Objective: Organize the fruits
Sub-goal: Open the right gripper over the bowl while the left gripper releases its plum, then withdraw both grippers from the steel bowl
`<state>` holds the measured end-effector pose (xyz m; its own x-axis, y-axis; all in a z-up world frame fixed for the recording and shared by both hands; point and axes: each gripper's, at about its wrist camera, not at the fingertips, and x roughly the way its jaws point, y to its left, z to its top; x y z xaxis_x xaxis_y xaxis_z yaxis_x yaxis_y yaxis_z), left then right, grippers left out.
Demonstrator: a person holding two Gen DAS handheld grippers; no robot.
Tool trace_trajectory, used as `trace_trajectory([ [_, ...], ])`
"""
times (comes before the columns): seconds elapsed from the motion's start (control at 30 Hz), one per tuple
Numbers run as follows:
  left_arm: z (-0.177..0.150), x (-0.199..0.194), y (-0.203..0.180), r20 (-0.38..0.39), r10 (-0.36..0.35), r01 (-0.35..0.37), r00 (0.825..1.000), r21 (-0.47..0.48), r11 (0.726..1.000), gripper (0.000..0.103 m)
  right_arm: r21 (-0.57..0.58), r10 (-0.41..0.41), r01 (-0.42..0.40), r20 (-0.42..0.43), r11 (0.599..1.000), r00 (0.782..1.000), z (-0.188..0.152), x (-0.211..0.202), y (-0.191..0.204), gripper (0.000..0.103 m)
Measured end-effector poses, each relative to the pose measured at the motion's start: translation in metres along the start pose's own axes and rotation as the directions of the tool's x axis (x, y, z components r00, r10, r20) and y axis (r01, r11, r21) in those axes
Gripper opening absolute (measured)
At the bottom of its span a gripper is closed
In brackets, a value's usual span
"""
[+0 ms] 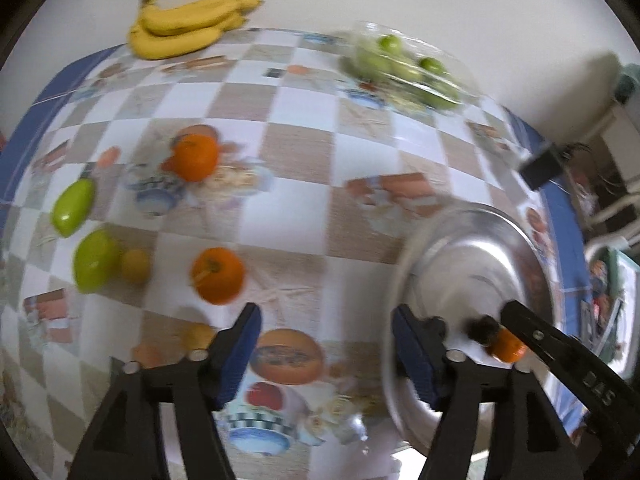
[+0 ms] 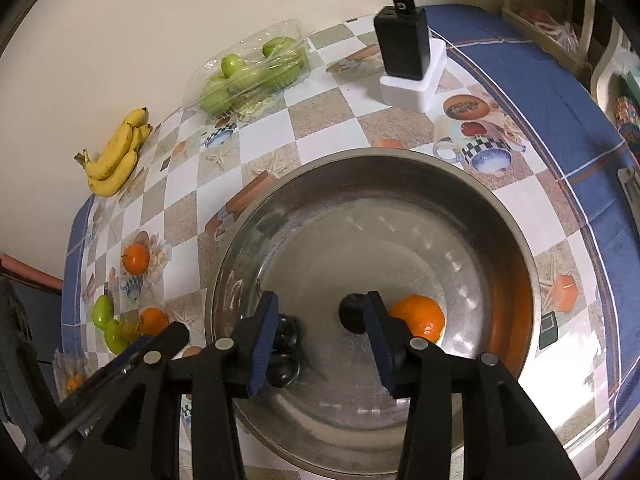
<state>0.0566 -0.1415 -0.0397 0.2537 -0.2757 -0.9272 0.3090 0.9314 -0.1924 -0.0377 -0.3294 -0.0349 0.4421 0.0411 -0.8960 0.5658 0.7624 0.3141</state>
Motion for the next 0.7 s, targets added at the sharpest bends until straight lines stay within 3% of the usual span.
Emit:
trace_trajectory([
  [0.1,0.001,0.0,0.011,0.009,0.029,-0.029,1.0,-0.039,0.999,0.091,-0.02,-0.017,0.017,-0.01,1.0,1.0,-0.001,0.003,0.004,0.065],
  [0.2,0.002,0.0,0.018,0.024,0.06,-0.058,0.998,-0.058,0.997,0.101,-0.04,-0.034,0.034,-0.021,0.999,0.999,-0.002,0.006,0.007,0.065],
  [0.37,0.003,-0.002,0.023,0.043,0.095,-0.092,0.995,-0.063,0.994,0.103,-0.075,-0.088,0.086,-0.03,0.993,0.996,-0.005,0.011,0.012,0.075],
  [0.53,0.004,-0.004,0.026,0.064,0.124,-0.121,0.99,-0.054,0.991,0.103,-0.114,-0.133,0.13,-0.023,0.985,0.991,-0.007,0.014,0.018,0.077],
  [0.6,0.004,-0.006,0.027,0.07,0.142,-0.139,0.987,-0.048,0.989,0.103,-0.123,-0.146,0.143,-0.016,0.982,0.989,-0.007,0.014,0.019,0.097],
  [0.7,0.005,-0.008,0.029,0.079,0.151,-0.147,0.985,-0.049,0.988,0.103,-0.138,-0.16,0.16,0.007,0.978,0.987,-0.007,0.013,0.02,0.098],
])
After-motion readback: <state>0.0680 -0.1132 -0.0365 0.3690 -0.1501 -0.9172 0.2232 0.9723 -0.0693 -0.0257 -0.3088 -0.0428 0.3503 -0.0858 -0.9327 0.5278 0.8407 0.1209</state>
